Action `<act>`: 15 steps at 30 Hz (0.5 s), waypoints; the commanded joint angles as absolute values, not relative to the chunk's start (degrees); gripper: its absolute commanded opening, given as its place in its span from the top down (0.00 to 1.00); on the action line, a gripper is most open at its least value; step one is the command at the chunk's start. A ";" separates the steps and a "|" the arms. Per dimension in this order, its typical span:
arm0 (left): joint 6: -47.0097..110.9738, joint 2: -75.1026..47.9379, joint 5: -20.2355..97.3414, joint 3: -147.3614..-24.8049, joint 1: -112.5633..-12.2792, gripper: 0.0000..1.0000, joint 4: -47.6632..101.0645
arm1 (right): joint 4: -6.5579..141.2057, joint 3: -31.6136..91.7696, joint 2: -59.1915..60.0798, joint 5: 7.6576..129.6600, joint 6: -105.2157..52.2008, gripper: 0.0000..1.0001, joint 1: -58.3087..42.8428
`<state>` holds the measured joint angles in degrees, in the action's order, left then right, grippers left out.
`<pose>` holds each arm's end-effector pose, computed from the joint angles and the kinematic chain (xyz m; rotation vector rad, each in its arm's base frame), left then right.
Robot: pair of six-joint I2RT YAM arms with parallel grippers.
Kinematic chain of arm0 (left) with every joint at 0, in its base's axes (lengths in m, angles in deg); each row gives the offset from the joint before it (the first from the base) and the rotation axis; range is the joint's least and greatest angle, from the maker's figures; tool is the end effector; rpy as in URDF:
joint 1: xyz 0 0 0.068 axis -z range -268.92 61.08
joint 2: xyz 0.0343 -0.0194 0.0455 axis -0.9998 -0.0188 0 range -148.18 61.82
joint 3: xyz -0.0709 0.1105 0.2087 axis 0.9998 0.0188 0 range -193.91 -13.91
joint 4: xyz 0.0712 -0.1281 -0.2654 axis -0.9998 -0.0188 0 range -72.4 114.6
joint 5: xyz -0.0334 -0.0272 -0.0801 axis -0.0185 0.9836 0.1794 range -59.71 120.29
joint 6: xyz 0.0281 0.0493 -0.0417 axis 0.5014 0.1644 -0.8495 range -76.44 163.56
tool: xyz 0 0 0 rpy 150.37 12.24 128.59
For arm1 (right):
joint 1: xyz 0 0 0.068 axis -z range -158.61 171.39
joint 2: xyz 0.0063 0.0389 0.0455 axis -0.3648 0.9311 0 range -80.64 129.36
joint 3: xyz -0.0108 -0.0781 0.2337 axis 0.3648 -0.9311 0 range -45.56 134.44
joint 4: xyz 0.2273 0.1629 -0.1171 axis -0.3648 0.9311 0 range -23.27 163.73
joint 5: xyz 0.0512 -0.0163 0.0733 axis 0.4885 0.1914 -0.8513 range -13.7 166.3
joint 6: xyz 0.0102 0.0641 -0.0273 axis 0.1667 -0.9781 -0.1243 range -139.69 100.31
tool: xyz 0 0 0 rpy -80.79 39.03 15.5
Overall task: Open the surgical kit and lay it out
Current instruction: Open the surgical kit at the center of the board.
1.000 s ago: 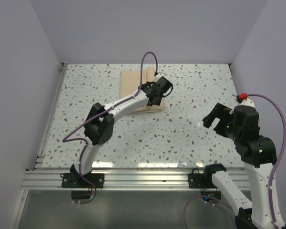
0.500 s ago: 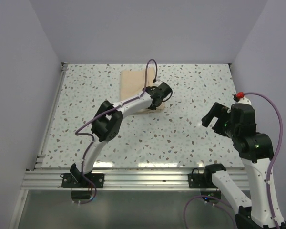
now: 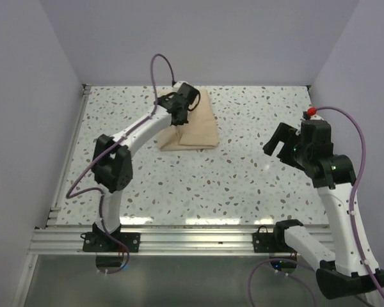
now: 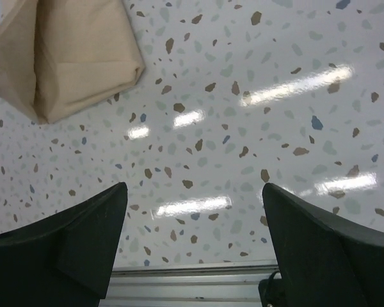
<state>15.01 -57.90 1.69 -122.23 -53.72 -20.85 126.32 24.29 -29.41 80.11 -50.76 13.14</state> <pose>0.4251 -0.2662 0.2164 -0.0425 2.4010 0.1419 0.2240 0.0287 0.3611 0.4890 2.2474 0.2808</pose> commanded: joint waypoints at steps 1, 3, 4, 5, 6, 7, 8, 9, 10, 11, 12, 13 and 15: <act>12.98 -43.93 1.46 -115.46 -60.08 1.00 -15.75 | 119.82 28.09 -23.53 73.16 -51.51 0.10 12.96; 12.63 -38.58 2.69 -112.37 -64.37 1.00 -14.35 | 117.80 28.80 -20.45 71.74 -51.95 0.11 12.26; 12.54 -37.07 3.22 -109.13 -65.88 0.96 -13.90 | 117.10 29.58 -19.04 71.38 -51.95 0.11 11.47; 12.54 -35.57 3.83 -107.27 -67.37 0.91 -13.55 | 115.96 30.29 -15.46 71.90 -52.04 0.11 8.85; 12.54 -33.21 4.01 -105.43 -69.91 0.70 -12.85 | 115.69 31.16 -13.68 73.21 -51.95 0.11 6.91; 12.54 -32.23 4.45 -101.84 -71.15 0.52 -12.67 | 115.60 34.04 -11.40 74.62 -51.95 0.11 4.63; 12.45 -31.35 6.19 -100.06 -72.30 0.32 -12.58 | 116.03 35.81 -6.94 76.20 -51.69 0.11 0.52; 12.27 -30.21 6.91 -98.48 -74.31 0.01 -13.02 | 116.38 37.66 -4.11 76.21 -52.03 0.11 -1.26; 12.01 -29.76 7.70 -95.51 -75.20 0.00 -13.37 | 116.65 41.59 -1.56 77.17 -52.30 0.11 -2.85; 11.23 -29.32 9.01 -93.91 -75.99 0.00 -13.55 | 117.35 43.63 0.73 78.22 -52.47 0.11 -5.91; 10.96 -28.45 9.89 -92.33 -77.31 0.00 -13.29 | 117.61 45.65 5.97 78.67 -52.39 0.11 -7.33; 10.78 -27.92 10.68 -89.27 -77.93 0.00 -12.85 | 117.88 49.94 8.37 79.28 -52.21 0.11 -8.74; 10.60 -26.52 13.14 -86.96 -79.16 0.00 -11.53 | 118.93 54.79 16.26 80.16 -51.17 0.11 -12.59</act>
